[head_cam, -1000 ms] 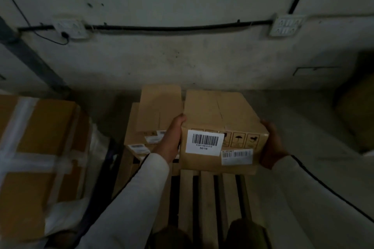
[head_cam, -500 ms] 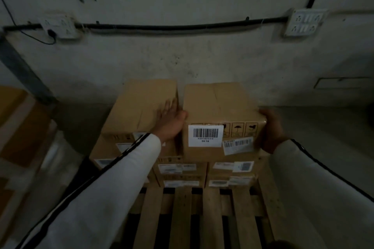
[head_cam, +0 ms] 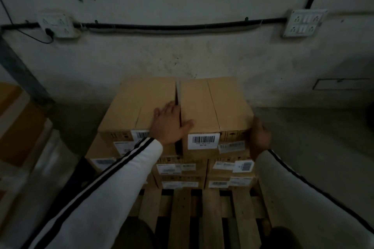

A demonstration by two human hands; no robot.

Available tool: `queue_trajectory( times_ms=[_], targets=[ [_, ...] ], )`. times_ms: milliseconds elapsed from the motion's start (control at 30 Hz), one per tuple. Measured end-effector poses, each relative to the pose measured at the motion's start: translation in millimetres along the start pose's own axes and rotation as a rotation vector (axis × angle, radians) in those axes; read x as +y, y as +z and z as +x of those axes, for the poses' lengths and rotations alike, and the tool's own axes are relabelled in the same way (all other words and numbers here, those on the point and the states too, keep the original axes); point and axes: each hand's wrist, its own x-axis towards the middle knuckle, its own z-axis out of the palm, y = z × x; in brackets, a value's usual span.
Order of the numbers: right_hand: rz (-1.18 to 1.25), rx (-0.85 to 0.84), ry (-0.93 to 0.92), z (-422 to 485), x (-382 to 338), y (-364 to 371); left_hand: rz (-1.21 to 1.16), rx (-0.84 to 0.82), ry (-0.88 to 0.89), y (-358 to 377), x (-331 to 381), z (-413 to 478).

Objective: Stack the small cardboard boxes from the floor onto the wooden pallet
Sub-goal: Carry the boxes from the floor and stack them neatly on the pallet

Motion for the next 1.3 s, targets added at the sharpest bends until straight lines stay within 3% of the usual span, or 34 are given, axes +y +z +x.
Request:
queue_trajectory(
  times_ms=[133, 233, 400, 733, 800, 900, 1000, 1100, 1300],
  targets=[
    [-0.042, -0.019, -0.126, -22.8, 23.4, 5.5, 0.207, -0.243, 0.163, -9.4, -12.6, -4.7],
    [-0.038, 0.019, -0.124, -19.1, 14.2, 12.9, 0.249, -0.197, 0.179, -5.4, -16.5, 0.6],
    [-0.051, -0.078, -0.092, -9.7, 14.5, 8.2, 0.239, -0.136, 0.154, 1.8, -14.7, 0.2],
    [-0.019, -0.122, -0.082, -10.4, 13.3, 9.6, 0.119, -0.219, 0.148, -20.0, -11.2, -3.3],
    [-0.033, -0.147, -0.066, -5.9, 10.8, 6.9, -0.053, -0.128, 0.029, -34.0, -23.0, 0.6],
    [-0.054, -0.203, -0.023, 0.2, 7.1, 3.8, 0.025, 0.148, -0.433, -56.5, -72.1, 10.8],
    [-0.039, -0.231, 0.014, 4.9, 0.5, 5.2, -0.076, 0.013, -0.757, -63.4, -131.4, 7.7],
    [-0.086, -0.277, 0.058, 11.3, -7.1, 4.1, -0.329, -0.047, -0.771, -53.9, -149.0, 0.3],
    [-0.174, -0.395, 0.107, 19.1, -14.3, -1.2, -0.279, -0.013, -0.733, -38.6, -158.0, 5.0]
  ],
)
